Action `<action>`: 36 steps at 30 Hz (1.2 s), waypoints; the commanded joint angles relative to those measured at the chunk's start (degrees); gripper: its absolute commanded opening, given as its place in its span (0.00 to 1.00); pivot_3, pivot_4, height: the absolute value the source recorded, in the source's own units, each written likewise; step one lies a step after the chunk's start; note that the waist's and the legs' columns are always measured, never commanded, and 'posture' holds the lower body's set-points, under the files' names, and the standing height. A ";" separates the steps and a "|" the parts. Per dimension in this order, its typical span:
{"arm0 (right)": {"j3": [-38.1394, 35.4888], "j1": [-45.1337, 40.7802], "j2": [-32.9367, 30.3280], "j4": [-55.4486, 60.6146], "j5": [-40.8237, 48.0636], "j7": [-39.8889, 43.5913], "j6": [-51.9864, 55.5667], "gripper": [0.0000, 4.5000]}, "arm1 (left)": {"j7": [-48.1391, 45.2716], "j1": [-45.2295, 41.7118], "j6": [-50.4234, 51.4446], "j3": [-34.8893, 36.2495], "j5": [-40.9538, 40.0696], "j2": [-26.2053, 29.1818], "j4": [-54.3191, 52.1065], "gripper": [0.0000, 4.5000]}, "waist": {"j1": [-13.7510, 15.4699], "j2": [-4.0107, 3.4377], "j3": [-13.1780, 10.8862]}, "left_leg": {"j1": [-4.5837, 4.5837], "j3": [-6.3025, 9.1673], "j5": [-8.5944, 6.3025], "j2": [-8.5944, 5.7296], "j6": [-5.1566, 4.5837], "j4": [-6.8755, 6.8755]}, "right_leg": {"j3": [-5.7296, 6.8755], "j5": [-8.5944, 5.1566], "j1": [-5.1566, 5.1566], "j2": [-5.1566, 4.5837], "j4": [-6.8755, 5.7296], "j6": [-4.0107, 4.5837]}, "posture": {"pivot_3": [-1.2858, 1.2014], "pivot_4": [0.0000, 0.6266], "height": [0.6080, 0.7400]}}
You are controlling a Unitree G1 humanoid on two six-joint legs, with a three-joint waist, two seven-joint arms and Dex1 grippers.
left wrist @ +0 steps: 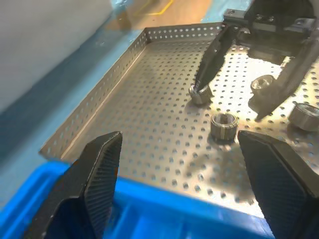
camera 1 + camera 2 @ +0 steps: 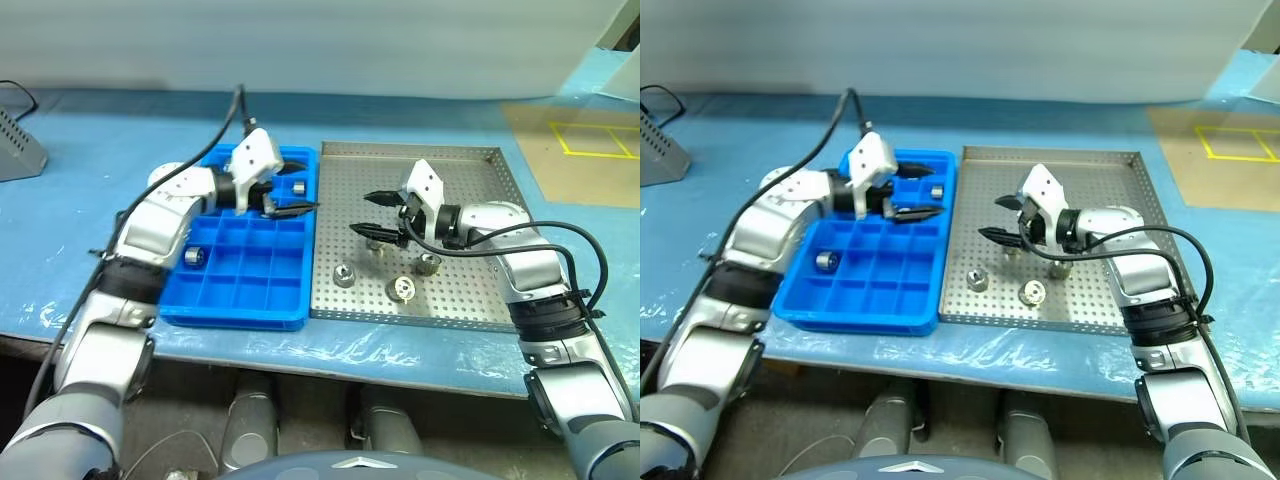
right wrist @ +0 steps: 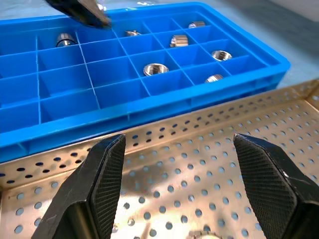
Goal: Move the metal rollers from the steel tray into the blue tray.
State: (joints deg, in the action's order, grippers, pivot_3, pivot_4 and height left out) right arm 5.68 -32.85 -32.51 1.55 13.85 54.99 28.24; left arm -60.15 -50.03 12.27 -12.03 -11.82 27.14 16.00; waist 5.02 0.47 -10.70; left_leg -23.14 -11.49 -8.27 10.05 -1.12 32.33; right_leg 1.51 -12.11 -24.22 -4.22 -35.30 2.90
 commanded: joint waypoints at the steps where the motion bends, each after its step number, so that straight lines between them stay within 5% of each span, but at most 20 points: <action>1: -3.23 1.89 -0.63 5.96 1.73 -3.03 2.20 0.80 | -1.88 -6.99 -5.29 -2.24 3.14 -4.64 11.30 0.87 | -0.52 0.00 0.01 | -0.01 0.00 -0.04 0.00 -0.07 0.03 | 0.00 0.00 0.00 0.00 -0.01 -0.01 | 0.44 0.24 1.00; 13: -13.45 12.15 -3.27 19.85 4.83 -12.65 9.50 0.80 | -1.52 -17.91 -20.07 -6.17 14.54 -21.46 47.50 0.87 | -3.88 0.01 0.02 | -0.21 -0.04 -0.38 -0.08 -0.65 0.35 | -0.04 0.07 0.05 -0.02 0.22 -0.11 | 0.34 0.24 1.00; 36: -15.76 22.29 -4.40 29.04 7.69 -19.95 13.61 0.80 | 3.92 -19.18 -20.42 -2.54 21.62 -25.37 57.30 0.83 | -6.11 -0.02 0.04 | -0.15 -0.07 -0.57 -0.18 -0.96 0.46 | -0.06 0.17 0.36 -0.10 0.61 -0.29 | 0.31 0.24 1.00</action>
State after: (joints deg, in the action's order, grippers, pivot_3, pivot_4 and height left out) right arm -8.91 -10.61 -36.02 27.92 20.75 35.31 41.99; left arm -57.13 -68.26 -8.69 -15.95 10.27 1.87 73.61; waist -1.10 0.45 -10.66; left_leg -23.28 -11.55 -8.84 9.87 -2.08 32.79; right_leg 1.46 -11.93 -23.86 -4.32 -34.69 2.62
